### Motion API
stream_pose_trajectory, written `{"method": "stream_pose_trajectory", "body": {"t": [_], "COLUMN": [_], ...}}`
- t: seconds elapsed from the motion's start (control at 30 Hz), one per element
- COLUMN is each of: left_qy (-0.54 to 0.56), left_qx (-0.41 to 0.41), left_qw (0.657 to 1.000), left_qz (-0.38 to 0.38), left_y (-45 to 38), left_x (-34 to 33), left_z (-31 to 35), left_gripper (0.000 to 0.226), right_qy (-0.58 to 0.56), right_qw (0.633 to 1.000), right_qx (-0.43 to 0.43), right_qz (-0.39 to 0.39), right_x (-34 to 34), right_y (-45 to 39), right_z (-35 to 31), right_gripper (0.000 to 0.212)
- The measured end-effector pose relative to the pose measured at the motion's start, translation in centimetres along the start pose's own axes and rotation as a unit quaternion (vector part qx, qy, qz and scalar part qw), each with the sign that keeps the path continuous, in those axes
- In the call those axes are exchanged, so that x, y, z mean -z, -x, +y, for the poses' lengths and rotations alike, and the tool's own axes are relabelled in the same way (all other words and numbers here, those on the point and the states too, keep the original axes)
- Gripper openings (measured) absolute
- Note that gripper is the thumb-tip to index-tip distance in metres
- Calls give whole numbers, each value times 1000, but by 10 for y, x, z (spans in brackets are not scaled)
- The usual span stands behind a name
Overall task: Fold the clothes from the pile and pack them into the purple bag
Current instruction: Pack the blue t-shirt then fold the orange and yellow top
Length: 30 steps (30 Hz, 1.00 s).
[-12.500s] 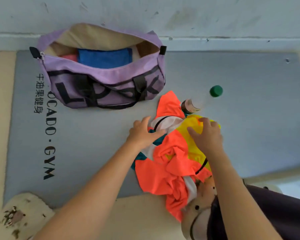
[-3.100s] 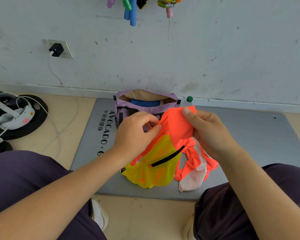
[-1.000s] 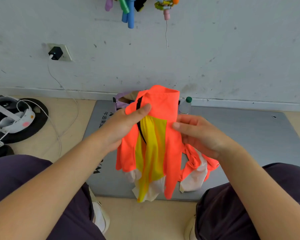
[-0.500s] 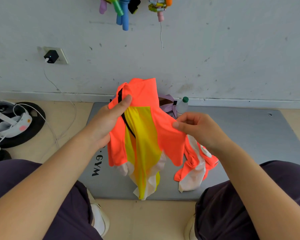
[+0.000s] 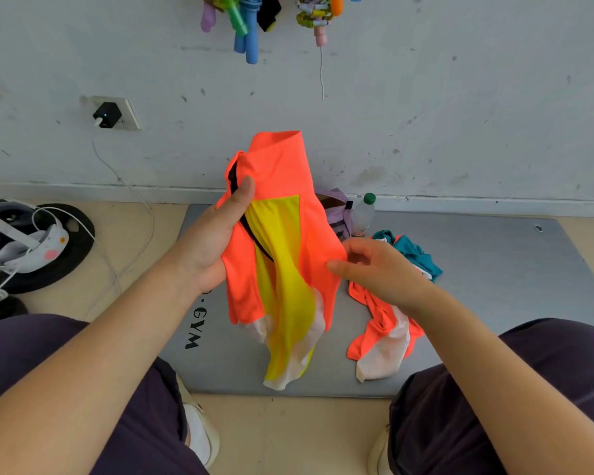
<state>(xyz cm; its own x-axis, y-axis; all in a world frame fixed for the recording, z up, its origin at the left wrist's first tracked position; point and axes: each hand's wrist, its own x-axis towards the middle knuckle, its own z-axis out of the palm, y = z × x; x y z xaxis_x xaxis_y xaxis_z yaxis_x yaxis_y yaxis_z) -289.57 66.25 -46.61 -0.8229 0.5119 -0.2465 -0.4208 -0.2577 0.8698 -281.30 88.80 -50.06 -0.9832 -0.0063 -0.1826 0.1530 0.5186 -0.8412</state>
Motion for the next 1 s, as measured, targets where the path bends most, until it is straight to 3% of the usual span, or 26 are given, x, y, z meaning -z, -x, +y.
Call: {"method": "stream_pose_trajectory", "body": {"t": [0.1, 0.17, 0.27, 0.37, 0.47, 0.53, 0.67, 0.77, 0.93, 1.0], "left_qy": [-42, -50, -53, -79, -108, -109, -134, -187, -226, -216], "left_qx": [-15, -7, 31, 51, 13, -1, -50, -90, -127, -144], "left_qw": [998, 999, 995, 987, 991, 994, 987, 968, 955, 954], "left_qz": [38, 7, -83, -131, -79, -27, 73, 139, 145, 152], "left_y": [-2, -1, 4, 7, 4, 0, -7, -7, -6, -7], "left_x": [3, 4, 0, -7, -7, 0, 16, 21, 22, 25], "left_z": [1, -1, -6, -14, -16, -13, -2, 3, 2, 0], "left_gripper": [57, 73, 84, 72, 50, 51, 27, 25, 33, 19], "right_qy": [-196, -293, -312, -317, -384, -419, -371, -302, -250, -253], "right_qw": [979, 952, 943, 943, 921, 907, 923, 943, 960, 963], "right_qx": [2, -4, -7, 11, 16, 7, -38, -43, -62, -56], "right_qz": [-52, -84, -118, -105, -65, -22, 92, 135, 106, 71], "right_x": [2, 2, -2, -9, -8, 1, 26, 40, 46, 50], "right_y": [2, 4, 6, 9, 8, 7, 7, 9, 10, 10], "right_z": [-5, -9, -16, -20, -21, -20, -12, -7, 0, 1], "right_gripper": [25, 28, 46, 55, 35, 33, 34, 37, 49, 52]}}
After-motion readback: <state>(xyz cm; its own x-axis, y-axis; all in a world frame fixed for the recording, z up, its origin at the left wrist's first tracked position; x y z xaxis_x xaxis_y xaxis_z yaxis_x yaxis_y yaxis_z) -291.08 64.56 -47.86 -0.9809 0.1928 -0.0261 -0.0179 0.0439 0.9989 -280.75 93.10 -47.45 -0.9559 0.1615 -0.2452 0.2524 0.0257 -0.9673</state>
